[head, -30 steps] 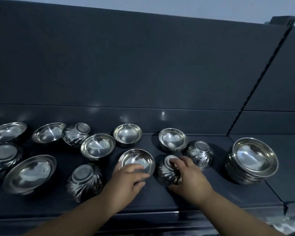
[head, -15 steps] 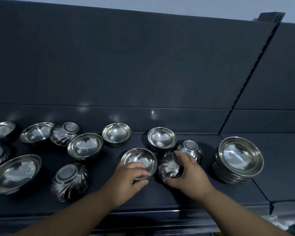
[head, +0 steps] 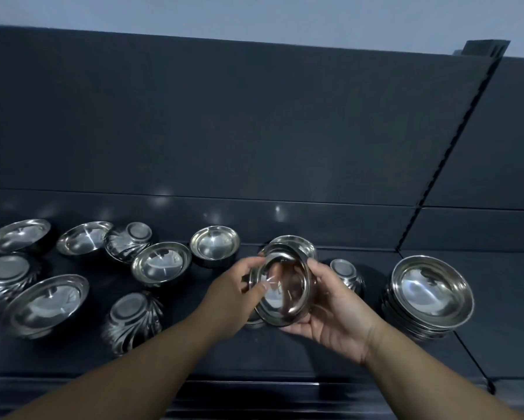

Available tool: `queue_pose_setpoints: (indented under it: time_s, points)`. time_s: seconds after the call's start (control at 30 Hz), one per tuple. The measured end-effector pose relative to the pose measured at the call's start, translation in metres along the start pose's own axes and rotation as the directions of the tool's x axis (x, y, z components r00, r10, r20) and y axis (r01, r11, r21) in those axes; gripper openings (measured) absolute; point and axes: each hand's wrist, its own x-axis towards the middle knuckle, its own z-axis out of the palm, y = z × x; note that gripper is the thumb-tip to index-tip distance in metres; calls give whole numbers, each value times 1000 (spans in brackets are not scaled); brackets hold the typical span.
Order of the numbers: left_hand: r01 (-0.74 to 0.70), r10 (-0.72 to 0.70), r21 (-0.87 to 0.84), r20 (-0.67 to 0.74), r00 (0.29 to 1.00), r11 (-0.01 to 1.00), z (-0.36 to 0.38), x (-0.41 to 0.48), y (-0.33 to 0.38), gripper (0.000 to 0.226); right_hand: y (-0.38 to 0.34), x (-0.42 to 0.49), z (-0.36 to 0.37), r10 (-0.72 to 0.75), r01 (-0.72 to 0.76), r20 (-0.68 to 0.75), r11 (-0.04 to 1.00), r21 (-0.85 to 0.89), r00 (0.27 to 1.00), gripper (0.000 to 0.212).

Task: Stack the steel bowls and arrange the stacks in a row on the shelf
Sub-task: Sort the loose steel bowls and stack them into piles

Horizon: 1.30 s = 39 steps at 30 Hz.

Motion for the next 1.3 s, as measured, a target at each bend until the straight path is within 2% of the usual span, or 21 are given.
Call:
queue_pose_setpoints:
  time_s: [0.13,0.2,0.27,0.37,0.47,0.53,0.57,0.63,0.7,0.8,0.93,1.1,1.3]
  points:
    - [86,-89,-40,-107,990,996,-3,0,0,39,4,5,-1,39,-39,16,999,9,999,67]
    - [144,-147,-60,-48,988,988,-6,2,-2,49,6,8,-2,49,-49,17,998,26,999,72]
    - [176,-176,-86,17,984,981,-8,2,-5,41,8,9,-3,56,-57,12,998,33,998,74]
    - [184,-184,-29,-9,983,982,-12,2,-10,28,10,11,-5,42,-44,-95,999,-22,995,59]
    - [203,-199,35,-93,976,978,-18,1,-12,24,17,22,-15,-97,22,-291,968,-252,952,30]
    - [228,-211,95,-161,964,969,-24,2,-14,24,20,30,-29,-330,47,-409,823,-566,851,22]
    - [241,-216,123,-183,959,963,-26,2,-15,26,19,32,-36,-434,28,-412,715,-699,801,28]
    - [255,-219,163,-211,953,953,-29,3,-17,28,15,36,-50,-550,-49,-369,510,-859,749,43]
    - [272,-226,196,-227,947,942,-30,5,-20,30,11,43,-64,-591,-109,-322,367,-924,740,55]
    - [299,-241,213,-261,935,930,-31,5,-24,29,9,55,-80,-546,-220,-342,277,-935,765,71]
    - [317,-246,196,-319,915,928,-34,6,-29,25,7,67,-91,-495,-318,-415,271,-908,763,93]
    - [323,-255,162,-338,906,932,-35,3,-30,27,9,77,-103,-427,-346,-497,384,-856,756,113]
    - [325,-274,121,-315,909,938,-25,6,-29,29,21,73,-100,-458,-288,-459,395,-872,762,108]
